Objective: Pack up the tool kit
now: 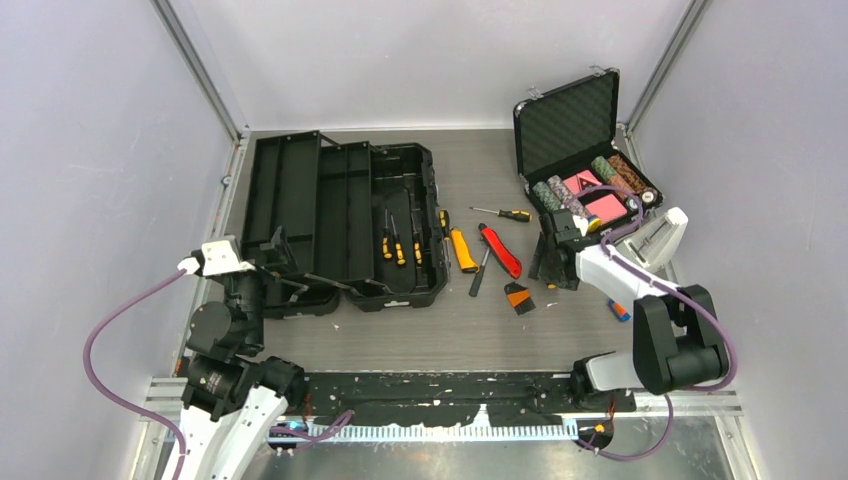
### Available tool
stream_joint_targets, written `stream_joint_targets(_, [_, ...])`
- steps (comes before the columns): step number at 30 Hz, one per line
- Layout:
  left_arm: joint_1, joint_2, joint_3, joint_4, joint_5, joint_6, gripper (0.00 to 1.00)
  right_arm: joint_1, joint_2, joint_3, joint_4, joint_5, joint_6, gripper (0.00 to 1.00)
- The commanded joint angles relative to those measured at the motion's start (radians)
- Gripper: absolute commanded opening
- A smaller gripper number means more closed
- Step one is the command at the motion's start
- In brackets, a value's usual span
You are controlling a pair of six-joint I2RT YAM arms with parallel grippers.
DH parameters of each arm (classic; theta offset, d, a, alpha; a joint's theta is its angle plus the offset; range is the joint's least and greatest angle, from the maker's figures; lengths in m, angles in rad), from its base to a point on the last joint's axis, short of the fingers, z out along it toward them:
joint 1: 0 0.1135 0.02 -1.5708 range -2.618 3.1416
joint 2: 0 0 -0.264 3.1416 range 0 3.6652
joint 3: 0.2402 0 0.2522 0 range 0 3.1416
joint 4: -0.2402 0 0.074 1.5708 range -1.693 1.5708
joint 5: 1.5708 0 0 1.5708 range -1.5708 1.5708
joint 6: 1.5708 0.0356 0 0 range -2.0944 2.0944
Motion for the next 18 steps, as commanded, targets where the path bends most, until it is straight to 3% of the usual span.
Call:
stream_joint_targets(1, [0.003, 0.001, 0.004, 0.051, 0.004, 0.004, 1.0, -0.02, 0.061, -0.007, 0.125, 0.001, 0.002, 0.61])
stream_joint_targets(8, [0.0, 0.009, 0.009, 0.051, 0.013, 0.0, 1.0, -0.04, 0.113, 0.003, 0.199, -0.035, -0.019, 0.48])
stream_joint_targets(13, [-0.001, 0.01, 0.01, 0.052, 0.013, 0.002, 0.99, -0.038, 0.098, 0.002, 0.224, -0.063, -0.026, 0.22])
stream_joint_targets(18, [-0.001, 0.022, 0.01, 0.055, 0.009, 0.004, 1.0, -0.024, 0.019, 0.028, 0.229, -0.146, -0.022, 0.06])
